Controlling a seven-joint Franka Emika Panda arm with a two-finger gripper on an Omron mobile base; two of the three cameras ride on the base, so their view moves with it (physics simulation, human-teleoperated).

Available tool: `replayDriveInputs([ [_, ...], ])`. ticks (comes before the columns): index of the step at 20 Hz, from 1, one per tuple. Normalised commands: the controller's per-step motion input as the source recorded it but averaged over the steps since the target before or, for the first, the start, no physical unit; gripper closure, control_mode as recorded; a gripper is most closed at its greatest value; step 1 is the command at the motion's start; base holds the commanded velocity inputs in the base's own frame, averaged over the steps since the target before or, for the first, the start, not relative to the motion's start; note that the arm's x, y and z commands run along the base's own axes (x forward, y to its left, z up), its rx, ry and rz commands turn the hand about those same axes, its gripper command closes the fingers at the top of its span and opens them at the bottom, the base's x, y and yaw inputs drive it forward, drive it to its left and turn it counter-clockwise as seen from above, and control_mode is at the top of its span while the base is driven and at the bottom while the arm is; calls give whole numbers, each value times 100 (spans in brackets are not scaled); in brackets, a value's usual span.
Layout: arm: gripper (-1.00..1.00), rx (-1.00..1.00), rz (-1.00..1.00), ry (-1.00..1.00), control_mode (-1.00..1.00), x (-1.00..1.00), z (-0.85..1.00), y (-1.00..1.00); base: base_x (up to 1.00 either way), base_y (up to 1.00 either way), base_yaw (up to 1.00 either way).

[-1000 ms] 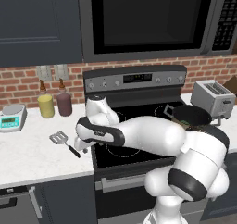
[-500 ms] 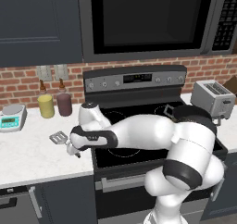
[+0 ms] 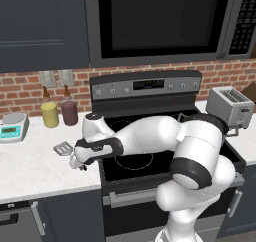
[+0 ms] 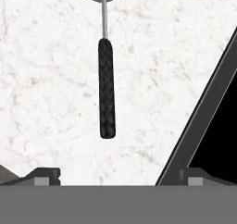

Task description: Put the garlic and broccoli in the pot. Retrieve the spatula and lightly stir the vegetables in the pot.

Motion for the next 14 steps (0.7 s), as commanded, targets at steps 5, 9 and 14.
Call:
replayDriveInputs([
  [5,-100,3,0,-7,-100,14,-25,11,0,0,0],
  [9,-100,4,-2,-6,-100,11,-16,12,0,0,0],
  [14,-100,3,-1,-2,-100,12,-9,10,0,0,0],
])
